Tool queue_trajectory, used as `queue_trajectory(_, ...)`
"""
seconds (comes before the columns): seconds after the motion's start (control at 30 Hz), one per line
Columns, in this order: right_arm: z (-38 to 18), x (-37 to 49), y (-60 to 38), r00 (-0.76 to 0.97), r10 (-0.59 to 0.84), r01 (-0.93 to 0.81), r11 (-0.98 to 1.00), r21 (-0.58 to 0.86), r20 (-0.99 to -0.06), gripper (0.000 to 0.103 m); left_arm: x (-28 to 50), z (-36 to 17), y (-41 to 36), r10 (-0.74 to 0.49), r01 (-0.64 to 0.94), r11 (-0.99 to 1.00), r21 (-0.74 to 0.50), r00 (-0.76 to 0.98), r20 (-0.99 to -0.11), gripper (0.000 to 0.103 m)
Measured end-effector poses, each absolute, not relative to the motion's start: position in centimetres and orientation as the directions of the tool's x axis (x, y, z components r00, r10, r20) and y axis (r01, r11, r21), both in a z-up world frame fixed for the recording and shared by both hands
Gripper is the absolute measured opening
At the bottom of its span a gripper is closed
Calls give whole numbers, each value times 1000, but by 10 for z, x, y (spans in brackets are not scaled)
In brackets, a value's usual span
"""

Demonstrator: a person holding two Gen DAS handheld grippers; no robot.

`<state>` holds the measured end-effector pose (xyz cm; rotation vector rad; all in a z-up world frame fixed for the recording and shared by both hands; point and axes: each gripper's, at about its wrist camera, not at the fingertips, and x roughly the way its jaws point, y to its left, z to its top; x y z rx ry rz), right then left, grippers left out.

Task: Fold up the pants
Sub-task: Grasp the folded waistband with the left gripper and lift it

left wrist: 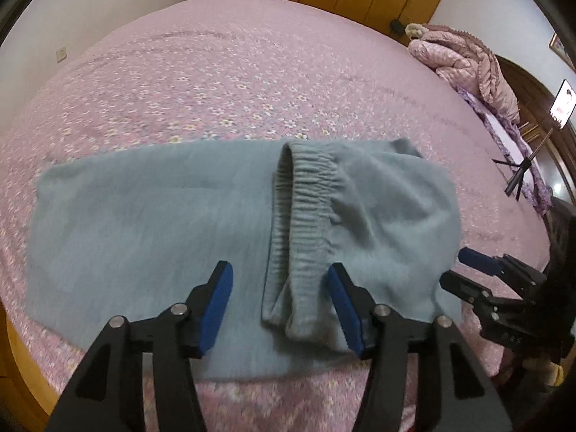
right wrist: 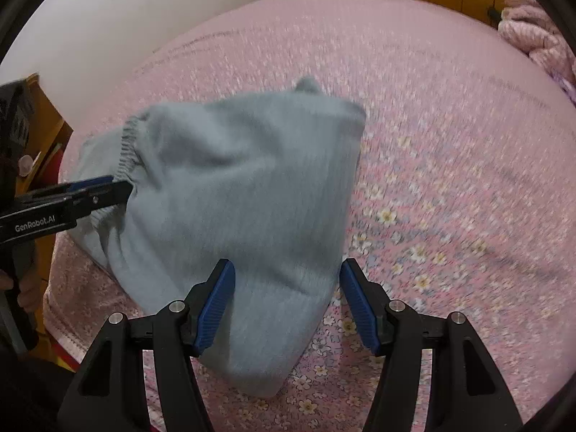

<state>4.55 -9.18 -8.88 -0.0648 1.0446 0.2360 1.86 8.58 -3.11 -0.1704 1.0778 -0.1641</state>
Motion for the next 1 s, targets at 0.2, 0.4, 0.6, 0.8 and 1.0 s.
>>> queue_trajectory(0.2, -96, 42, -88, 491, 193, -250, 965, 74, -849, 79, 35, -48, 63, -209, 100, 978, -184, 417, -885, 44)
queue_trajectory(0.4, -103, 39, -78, 508, 224, -275, 957, 91, -831, 88, 38, -51, 58, -188, 63, 982, -177, 396, -899, 44)
queue_trajectory(0.6, -103, 37, -88, 520, 279, -270, 950, 155, -807, 88, 42, -53, 65, -225, 32, 972, -233, 414, -882, 50)
queue_trajectory(0.8, -102, 36, -95, 536, 290, -274, 948, 162, -793, 88, 45, -51, 52, -184, 36, 982, -187, 427, -885, 47)
queue_trajectory(1.0, -103, 31, -98, 543, 296, -269, 948, 172, -786, 88, 36, -43, 23, -65, 82, 996, -30, 467, -882, 34)
